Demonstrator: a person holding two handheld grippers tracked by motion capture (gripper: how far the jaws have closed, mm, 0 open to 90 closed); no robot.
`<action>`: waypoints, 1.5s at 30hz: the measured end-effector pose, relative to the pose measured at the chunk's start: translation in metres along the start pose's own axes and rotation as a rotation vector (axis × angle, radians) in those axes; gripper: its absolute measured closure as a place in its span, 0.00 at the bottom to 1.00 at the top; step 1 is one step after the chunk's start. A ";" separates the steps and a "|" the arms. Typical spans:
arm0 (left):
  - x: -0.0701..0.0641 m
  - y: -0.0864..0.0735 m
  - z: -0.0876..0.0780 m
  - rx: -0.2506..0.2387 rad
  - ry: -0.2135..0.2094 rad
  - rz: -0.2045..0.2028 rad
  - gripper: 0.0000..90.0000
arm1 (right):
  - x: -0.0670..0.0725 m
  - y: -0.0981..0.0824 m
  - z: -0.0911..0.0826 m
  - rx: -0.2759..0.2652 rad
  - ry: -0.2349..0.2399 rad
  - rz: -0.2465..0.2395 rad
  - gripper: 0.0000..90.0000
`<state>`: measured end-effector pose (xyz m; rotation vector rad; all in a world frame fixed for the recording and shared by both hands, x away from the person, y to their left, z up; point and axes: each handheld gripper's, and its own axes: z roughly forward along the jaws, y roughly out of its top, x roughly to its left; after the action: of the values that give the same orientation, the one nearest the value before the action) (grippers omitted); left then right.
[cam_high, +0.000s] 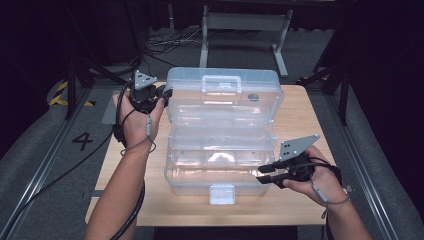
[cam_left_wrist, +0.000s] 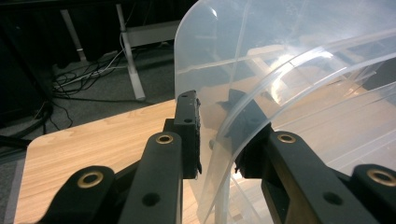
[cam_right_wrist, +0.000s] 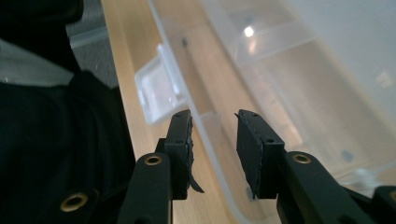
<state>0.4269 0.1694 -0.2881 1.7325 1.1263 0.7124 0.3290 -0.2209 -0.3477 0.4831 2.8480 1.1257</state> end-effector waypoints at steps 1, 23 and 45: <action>0.000 0.000 0.001 -0.003 0.001 -0.001 0.83 | 0.000 0.000 0.000 0.000 0.000 0.000 0.73; 0.003 0.005 0.006 0.009 -0.004 -0.012 0.83 | -0.001 -0.006 0.044 0.204 -0.015 -0.112 0.89; 0.011 0.010 0.021 0.013 -0.013 -0.055 0.84 | 0.000 -0.006 0.043 0.207 -0.020 -0.131 0.90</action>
<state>0.4525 0.1703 -0.2874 1.7082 1.1669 0.6605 0.3339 -0.1969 -0.3837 0.3084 2.9434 0.8055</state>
